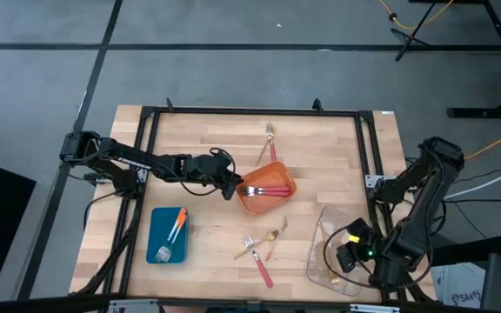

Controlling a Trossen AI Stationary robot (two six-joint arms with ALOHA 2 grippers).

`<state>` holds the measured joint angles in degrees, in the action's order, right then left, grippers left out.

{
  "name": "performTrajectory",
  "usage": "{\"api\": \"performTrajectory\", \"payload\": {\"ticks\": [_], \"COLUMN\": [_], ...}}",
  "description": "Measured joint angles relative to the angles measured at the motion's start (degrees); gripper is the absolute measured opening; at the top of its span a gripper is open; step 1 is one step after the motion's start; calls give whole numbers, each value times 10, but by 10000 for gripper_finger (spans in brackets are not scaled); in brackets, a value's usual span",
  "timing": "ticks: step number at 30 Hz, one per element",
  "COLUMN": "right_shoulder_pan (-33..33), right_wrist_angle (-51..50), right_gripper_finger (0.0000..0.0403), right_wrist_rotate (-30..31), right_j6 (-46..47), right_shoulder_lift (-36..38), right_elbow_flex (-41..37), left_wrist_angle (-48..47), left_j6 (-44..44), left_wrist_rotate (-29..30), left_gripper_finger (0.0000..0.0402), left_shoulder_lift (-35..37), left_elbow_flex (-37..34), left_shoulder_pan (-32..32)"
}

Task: Sort silverware by color (type)
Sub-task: Put the gold fork into the transparent bin

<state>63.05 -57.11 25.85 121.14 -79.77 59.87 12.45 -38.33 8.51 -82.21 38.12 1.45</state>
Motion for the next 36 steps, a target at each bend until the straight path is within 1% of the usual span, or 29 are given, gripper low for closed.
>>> {"api": "performTrajectory", "payload": {"ticks": [3, 8, 10, 12, 16, 18, 25, 36], "right_shoulder_pan": [0, 0, 0, 0, -4, -13, -46, -54], "right_wrist_angle": [-46, -93, -97, -96, -87, -76, -39, -27], "right_gripper_finger": [1, 1, 1, 1, 1, 1, 1, 1], "right_wrist_rotate": [-17, -106, -120, -113, -67, -56, -59, -59], "right_j6": [3, 33, 42, 49, 50, 51, 51, 50], "right_shoulder_lift": [0, 0, 0, 0, 0, -1, -24, -74], "right_elbow_flex": [27, 46, 46, 43, 33, 23, -1, -1], "left_wrist_angle": [0, 0, 0, 0, 0, 0, 0, 0], "left_j6": [0, 0, 0, 0, 0, 0, 0, 0], "left_wrist_rotate": [0, 0, 0, 0, 0, 0, 0, 0], "left_gripper_finger": [94, 94, 94, 94, 94, 94, 94, 94], "left_shoulder_lift": [0, 0, 0, 0, 0, 0, 0, 0], "left_elbow_flex": [0, 0, 0, 0, 0, 0, 0, 0], "left_shoulder_pan": [0, 0, 0, 0, 0, 0, 0, 0]}}
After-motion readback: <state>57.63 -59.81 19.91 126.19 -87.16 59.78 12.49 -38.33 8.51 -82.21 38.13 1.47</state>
